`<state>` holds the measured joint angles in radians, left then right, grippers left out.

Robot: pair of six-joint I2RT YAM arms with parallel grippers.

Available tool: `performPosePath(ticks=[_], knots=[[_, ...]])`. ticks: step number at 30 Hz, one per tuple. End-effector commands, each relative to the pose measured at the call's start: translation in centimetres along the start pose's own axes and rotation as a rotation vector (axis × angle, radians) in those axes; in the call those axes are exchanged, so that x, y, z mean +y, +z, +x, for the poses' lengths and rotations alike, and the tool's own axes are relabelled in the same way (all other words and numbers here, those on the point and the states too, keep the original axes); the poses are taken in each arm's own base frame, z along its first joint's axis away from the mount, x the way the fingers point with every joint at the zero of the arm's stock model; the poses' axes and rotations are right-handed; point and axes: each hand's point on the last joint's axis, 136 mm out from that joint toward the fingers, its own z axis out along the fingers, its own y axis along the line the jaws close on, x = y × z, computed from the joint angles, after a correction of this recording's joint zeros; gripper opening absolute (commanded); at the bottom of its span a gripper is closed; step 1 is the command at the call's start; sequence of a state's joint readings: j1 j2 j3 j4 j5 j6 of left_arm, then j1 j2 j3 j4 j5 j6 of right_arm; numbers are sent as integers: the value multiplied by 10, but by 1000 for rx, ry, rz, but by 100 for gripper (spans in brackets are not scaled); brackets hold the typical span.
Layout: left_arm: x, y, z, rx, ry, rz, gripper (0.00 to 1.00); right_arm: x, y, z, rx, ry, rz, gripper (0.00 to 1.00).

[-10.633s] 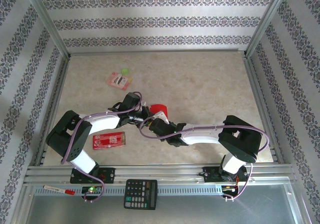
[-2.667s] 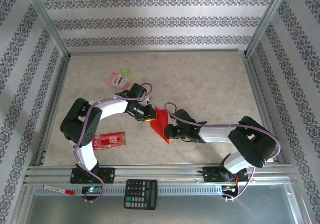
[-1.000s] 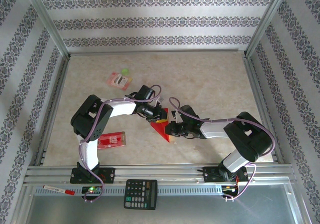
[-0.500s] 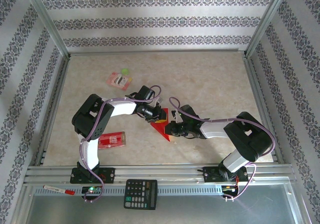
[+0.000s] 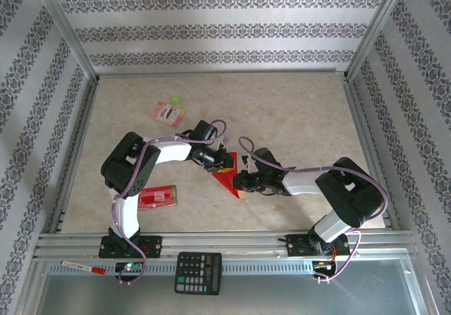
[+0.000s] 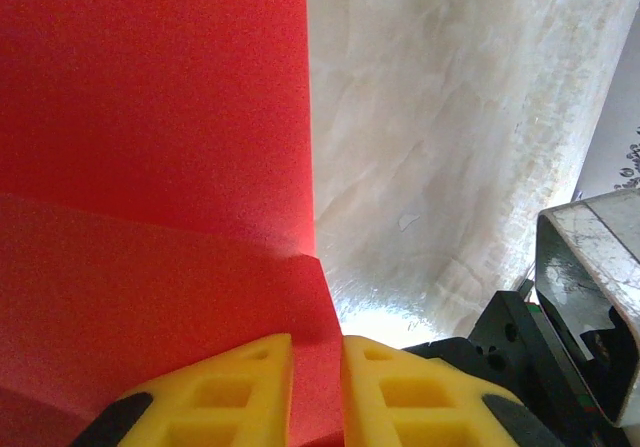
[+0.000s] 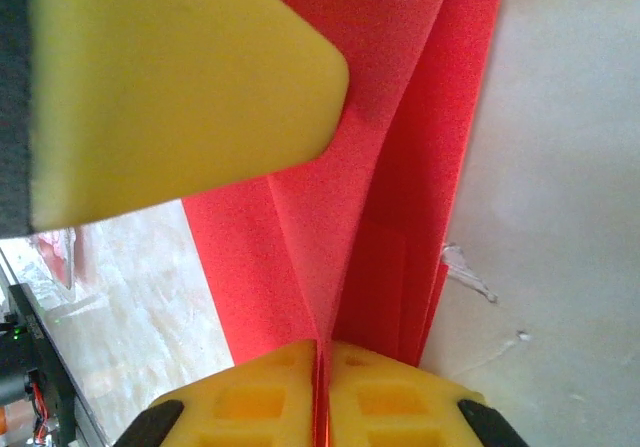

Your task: Fold a paper plane with a square sheet of paper (pick it up from the middle)

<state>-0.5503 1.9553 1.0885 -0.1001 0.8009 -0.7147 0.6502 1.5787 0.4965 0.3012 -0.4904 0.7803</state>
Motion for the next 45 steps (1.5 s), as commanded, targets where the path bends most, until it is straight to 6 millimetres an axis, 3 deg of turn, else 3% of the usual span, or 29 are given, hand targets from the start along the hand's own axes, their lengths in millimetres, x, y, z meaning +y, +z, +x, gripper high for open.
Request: performPosePath(ticks=[1, 8, 12, 26, 33, 45], knots=[[-3, -9, 1, -11, 6, 14, 20, -10, 2, 6, 3, 1, 28, 9], [-30, -24, 0, -38, 26, 94, 20, -14, 2, 9, 0, -2, 44, 8], [-33, -24, -1, -39, 34, 105, 21, -15, 2, 9, -2, -5, 49, 8], [6, -12, -16, -34, -19, 23, 20, -17, 4, 12, 4, -6, 60, 8], [12, -14, -24, -50, -36, 32, 21, -18, 6, 13, 12, -4, 64, 8], [26, -5, -21, -30, -61, 13, 21, -17, 7, 11, 8, -6, 62, 8]])
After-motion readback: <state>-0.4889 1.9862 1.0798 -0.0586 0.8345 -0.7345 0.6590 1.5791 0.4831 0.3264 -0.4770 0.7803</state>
